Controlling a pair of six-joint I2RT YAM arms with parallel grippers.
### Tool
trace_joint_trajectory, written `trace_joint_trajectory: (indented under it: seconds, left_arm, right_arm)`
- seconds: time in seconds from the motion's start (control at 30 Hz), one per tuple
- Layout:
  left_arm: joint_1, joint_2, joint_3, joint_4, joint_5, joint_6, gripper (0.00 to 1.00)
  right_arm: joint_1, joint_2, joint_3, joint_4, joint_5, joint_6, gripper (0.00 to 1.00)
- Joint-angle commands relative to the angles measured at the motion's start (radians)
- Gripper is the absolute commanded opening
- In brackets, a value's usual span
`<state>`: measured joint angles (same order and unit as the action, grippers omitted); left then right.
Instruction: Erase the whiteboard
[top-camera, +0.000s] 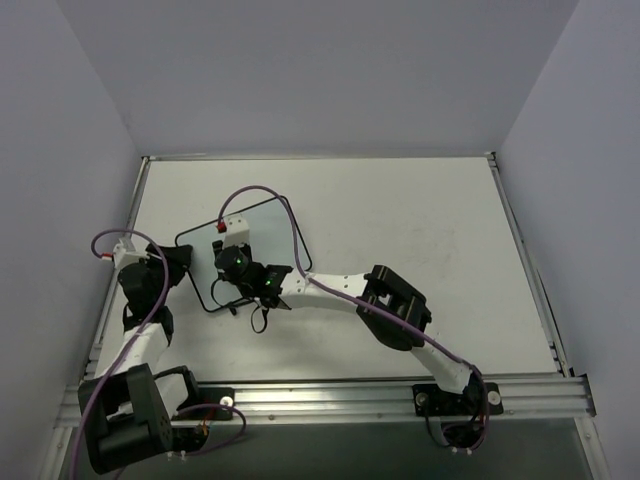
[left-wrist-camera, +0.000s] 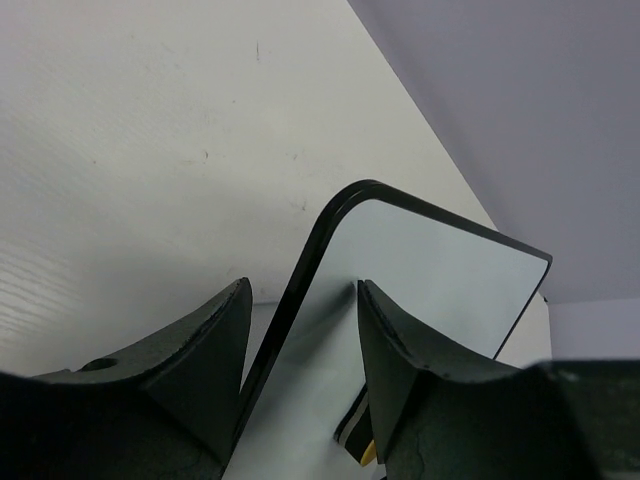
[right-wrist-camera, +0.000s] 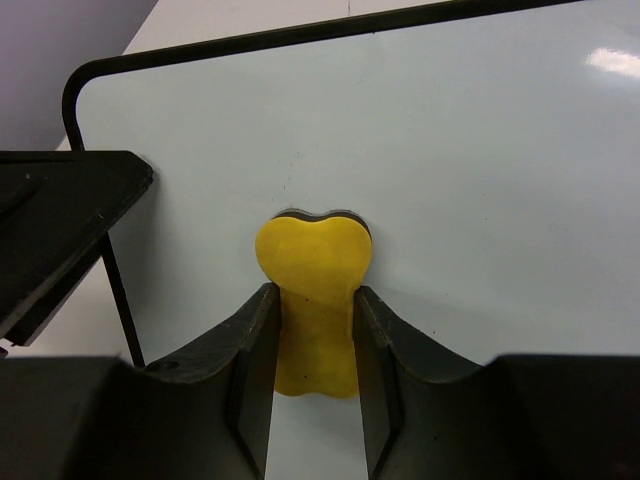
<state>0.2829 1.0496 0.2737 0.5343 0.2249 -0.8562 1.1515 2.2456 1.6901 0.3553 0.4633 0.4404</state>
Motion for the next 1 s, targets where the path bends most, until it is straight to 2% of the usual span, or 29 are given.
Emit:
trace_joint_trajectory:
  seconds: [0.0,0.13,0.23,0.3,0.5,0.6,0.8,0.97]
  left_arm:
    - [-0.002,0.030,-0.002,0.093,0.031,0.016,0.55]
    - [-0.002,0.087,-0.011,0.179,0.071,0.009,0.54]
    - [-0.002,0.127,-0.024,0.259,0.105,-0.003,0.44]
    - [-0.002,0.139,-0.028,0.277,0.114,-0.004,0.32]
    - [-0.002,0.112,-0.034,0.273,0.134,0.003,0.10]
    - [-0.002,0.079,-0.042,0.260,0.136,0.017,0.03]
    - [-0.002,0.000,-0.074,0.227,0.148,0.039,0.02]
    - [-0.005,-0.121,-0.111,0.161,0.149,0.055,0.02]
  right_arm:
    - [-0.026,-0.021,-0.027,-0.041,0.026,-0.005,0.00]
    - [-0.029,-0.021,-0.036,-0.036,0.026,0.000,0.00]
    - [-0.032,-0.021,-0.046,-0.032,0.025,0.001,0.00]
    - [-0.035,-0.021,-0.055,-0.030,0.025,0.003,0.00]
    - [-0.041,-0.032,-0.089,-0.015,0.031,0.007,0.00]
    - [-0.044,-0.040,-0.115,-0.003,0.032,0.014,0.00]
    - [-0.047,-0.066,-0.199,0.028,0.025,0.029,0.00]
    - [-0.071,-0.089,-0.254,0.030,-0.041,0.050,0.00]
